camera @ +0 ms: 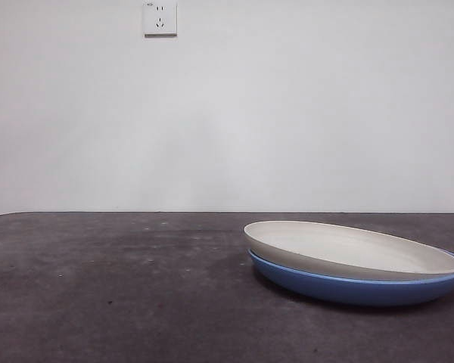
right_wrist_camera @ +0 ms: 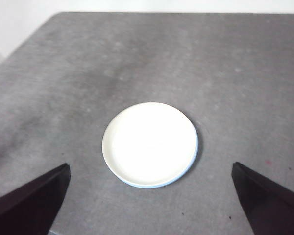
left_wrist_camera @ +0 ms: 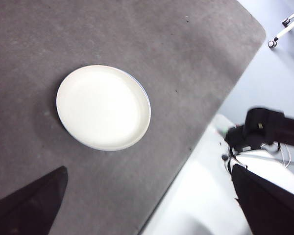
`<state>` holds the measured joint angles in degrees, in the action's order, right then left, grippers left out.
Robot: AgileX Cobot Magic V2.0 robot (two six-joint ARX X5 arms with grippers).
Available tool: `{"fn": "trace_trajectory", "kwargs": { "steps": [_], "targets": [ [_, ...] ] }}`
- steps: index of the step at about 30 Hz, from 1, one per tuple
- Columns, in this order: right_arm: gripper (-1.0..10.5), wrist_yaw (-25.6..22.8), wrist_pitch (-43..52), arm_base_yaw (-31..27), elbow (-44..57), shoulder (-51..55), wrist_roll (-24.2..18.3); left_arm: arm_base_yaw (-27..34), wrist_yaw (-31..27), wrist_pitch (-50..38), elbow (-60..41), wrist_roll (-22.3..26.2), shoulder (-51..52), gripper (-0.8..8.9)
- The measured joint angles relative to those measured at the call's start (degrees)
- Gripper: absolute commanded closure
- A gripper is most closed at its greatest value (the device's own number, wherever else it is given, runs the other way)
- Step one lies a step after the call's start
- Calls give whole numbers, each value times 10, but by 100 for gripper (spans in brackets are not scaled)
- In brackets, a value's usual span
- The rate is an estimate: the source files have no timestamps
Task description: Pick up the white plate, put it on the blue plate, put it on desk
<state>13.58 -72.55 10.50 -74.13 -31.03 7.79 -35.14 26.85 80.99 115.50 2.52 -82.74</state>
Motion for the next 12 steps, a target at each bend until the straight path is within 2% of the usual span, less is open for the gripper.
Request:
{"fn": "trace_trajectory", "kwargs": {
  "steps": [12],
  "targets": [
    [377,3,-32,0,0,-56,2,0,-1,-5,-226,26,262,220]
  ]
}}
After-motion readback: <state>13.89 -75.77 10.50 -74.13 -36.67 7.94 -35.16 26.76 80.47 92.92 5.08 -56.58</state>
